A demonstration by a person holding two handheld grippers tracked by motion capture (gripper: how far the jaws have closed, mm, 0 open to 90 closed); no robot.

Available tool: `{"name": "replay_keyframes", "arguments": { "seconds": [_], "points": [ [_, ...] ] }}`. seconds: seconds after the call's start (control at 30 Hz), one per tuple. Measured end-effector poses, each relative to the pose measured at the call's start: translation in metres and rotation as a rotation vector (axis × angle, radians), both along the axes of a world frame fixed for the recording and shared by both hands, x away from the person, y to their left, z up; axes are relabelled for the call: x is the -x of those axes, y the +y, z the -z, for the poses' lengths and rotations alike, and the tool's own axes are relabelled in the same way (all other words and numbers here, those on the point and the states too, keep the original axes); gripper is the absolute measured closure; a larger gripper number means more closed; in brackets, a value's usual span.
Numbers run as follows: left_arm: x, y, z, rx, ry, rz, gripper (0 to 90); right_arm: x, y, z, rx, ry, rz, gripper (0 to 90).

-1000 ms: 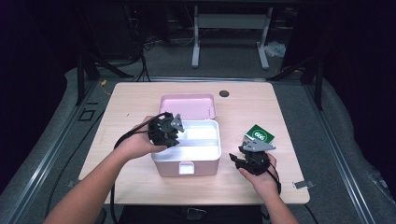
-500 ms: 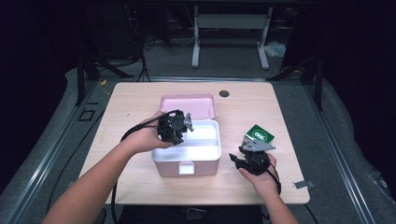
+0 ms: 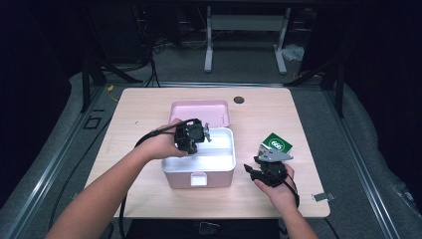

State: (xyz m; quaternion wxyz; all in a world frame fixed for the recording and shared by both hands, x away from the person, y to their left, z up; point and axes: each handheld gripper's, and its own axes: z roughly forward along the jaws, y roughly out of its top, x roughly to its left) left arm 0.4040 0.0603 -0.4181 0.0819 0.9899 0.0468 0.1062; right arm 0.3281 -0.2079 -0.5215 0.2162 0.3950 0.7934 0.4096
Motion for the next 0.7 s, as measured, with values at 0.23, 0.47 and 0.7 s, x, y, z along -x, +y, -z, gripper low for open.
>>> {"name": "replay_keyframes", "arguments": {
  "seconds": [0.23,0.47,0.7],
  "points": [
    [-0.003,-0.005,0.003,-0.028,0.019,0.025,84.3,0.0,0.001,0.001,0.004,0.006,-0.006,49.3],
    [-0.002,-0.011,0.004,-0.057,0.013,0.032,84.3,0.0,0.002,0.001,0.006,0.006,-0.011,49.3],
    [0.0,-0.015,0.005,-0.094,0.006,0.05,85.3,0.0,0.003,0.002,0.006,0.01,-0.013,49.3]
  ]
}}
